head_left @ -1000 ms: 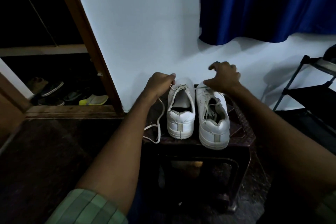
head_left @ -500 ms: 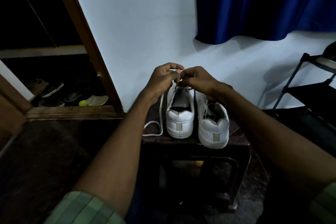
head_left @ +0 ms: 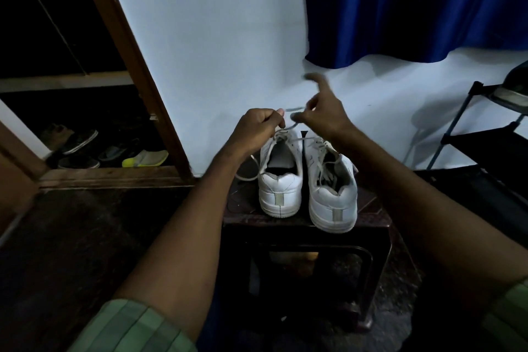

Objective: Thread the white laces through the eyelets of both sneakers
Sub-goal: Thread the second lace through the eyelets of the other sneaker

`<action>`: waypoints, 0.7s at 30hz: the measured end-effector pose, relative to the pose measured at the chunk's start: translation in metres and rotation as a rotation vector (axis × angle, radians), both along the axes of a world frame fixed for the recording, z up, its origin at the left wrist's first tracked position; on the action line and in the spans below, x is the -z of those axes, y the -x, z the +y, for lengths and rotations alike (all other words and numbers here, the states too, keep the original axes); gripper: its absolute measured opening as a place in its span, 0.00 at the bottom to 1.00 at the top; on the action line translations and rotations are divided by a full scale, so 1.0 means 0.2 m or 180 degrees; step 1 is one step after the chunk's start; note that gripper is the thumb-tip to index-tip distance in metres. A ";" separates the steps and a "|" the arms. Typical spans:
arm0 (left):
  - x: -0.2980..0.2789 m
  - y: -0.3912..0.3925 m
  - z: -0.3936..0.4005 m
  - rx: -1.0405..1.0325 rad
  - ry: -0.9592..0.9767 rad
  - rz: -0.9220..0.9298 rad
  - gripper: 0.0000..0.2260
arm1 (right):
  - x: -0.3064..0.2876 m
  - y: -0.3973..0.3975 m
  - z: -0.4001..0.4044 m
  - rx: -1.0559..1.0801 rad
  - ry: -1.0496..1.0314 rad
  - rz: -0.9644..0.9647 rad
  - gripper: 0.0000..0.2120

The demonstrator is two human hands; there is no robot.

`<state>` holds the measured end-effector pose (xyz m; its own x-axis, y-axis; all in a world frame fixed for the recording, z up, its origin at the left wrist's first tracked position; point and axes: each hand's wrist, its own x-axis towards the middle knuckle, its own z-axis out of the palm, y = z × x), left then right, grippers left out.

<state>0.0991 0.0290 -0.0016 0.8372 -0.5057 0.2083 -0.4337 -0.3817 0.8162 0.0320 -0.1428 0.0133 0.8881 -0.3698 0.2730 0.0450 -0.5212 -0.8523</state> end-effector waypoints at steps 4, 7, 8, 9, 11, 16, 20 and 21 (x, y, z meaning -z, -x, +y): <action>-0.01 0.02 -0.01 0.0177 0.0069 -0.0026 0.21 | -0.01 -0.01 0.03 -0.0572 0.1167 0.0133 0.10; 0.00 0.01 0.00 0.0229 0.0094 0.0021 0.20 | -0.01 0.00 0.04 -0.0329 0.0087 0.0082 0.09; 0.00 0.00 0.01 0.0202 0.0098 0.0035 0.20 | -0.02 0.00 0.04 -0.0105 -0.0703 -0.0073 0.09; 0.00 -0.01 0.02 0.0174 0.0117 0.0069 0.19 | -0.04 0.00 0.02 0.0141 -0.1458 -0.0262 0.09; 0.00 -0.02 0.03 0.0115 0.0245 0.0211 0.19 | -0.06 -0.01 -0.02 0.0533 -0.2110 -0.0537 0.10; -0.02 -0.02 0.02 -0.0103 0.0467 0.0555 0.18 | 0.04 -0.02 -0.04 0.0451 0.0382 -0.0211 0.39; -0.04 0.01 0.01 0.0201 0.0265 0.0537 0.18 | 0.01 -0.03 0.06 -0.0688 0.1283 -0.0101 0.19; -0.04 0.02 0.01 0.0237 0.0237 0.0525 0.18 | 0.01 -0.03 0.06 -0.0668 0.1365 -0.0086 0.14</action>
<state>0.0946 0.0315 0.0067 0.8240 -0.5557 0.1105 -0.3164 -0.2894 0.9034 0.0384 -0.1301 0.0107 0.9220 -0.0320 0.3858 0.2062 -0.8028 -0.5595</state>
